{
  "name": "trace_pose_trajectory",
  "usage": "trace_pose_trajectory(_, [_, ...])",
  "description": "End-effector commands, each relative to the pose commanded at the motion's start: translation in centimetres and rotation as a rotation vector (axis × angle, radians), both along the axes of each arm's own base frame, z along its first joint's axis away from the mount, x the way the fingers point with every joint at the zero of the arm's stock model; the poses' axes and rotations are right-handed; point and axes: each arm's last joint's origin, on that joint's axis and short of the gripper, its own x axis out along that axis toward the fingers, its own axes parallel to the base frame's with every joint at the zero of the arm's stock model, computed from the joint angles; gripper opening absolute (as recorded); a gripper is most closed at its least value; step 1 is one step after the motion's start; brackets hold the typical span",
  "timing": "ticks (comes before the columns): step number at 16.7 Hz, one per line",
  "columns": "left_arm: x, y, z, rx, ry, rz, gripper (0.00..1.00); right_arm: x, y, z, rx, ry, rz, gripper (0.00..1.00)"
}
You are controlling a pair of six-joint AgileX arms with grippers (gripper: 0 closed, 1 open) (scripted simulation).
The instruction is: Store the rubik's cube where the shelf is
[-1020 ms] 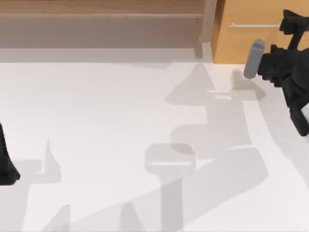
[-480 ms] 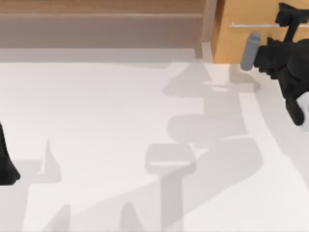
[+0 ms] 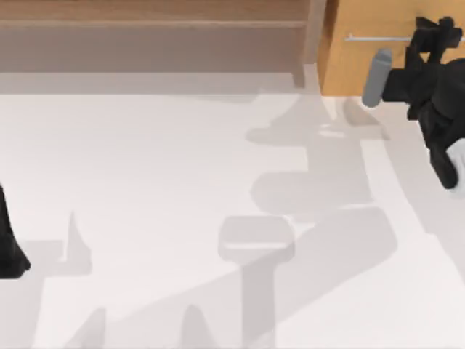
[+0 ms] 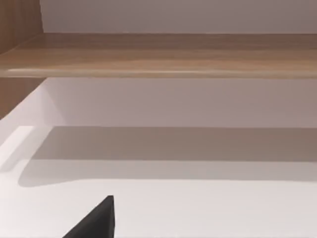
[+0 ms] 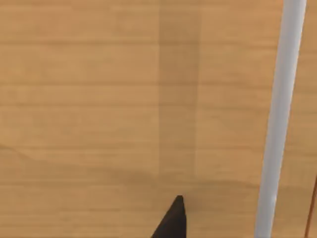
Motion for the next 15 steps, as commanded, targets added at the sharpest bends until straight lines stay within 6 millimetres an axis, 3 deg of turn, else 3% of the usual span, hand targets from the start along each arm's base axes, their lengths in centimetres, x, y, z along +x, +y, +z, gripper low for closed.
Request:
trace_pose_trajectory(5, [0.00, 0.00, 0.00, 0.000, 0.000, 0.000, 1.00, 0.00, 0.00, 0.00, 0.000, 0.000, 0.000, 0.02])
trace_pose_trajectory(15, [0.00, 0.00, 0.00, 0.000, 0.000, 0.000, 1.00, -0.12, 0.15, -0.07, 0.002, 0.004, 0.004, 0.00])
